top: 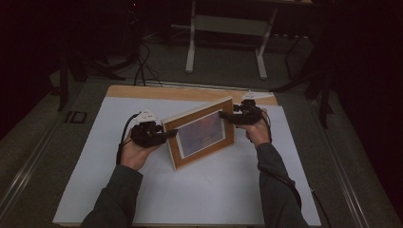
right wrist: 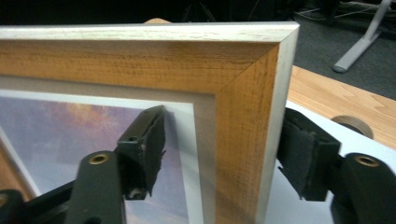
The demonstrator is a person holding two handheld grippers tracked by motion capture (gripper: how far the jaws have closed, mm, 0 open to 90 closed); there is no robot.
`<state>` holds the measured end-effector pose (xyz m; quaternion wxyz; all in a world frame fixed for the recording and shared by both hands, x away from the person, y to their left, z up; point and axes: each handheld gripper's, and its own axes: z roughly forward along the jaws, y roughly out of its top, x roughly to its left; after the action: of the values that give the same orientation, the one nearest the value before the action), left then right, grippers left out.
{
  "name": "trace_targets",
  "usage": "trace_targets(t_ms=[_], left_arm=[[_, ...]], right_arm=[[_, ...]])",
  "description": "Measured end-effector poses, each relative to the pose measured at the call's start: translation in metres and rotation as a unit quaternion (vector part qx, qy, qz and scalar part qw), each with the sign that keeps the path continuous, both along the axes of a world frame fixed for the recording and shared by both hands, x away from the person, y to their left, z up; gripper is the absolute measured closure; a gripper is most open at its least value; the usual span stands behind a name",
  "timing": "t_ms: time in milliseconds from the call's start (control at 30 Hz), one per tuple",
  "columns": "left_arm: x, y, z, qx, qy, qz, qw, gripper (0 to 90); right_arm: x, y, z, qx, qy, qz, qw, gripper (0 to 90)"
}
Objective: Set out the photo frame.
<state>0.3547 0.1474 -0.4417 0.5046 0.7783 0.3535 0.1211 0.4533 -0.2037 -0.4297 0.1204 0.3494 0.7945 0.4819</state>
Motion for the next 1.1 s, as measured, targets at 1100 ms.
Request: trace_targets(t_ms=[1100], left_arm=[[0.017, 0.007, -0.003, -0.035, 0.012, 0.015, 0.9992, 65.8]], right_arm=[[-0.042, -0.037, -0.015, -0.018, 0.015, 0.003, 0.9997, 54.6]])
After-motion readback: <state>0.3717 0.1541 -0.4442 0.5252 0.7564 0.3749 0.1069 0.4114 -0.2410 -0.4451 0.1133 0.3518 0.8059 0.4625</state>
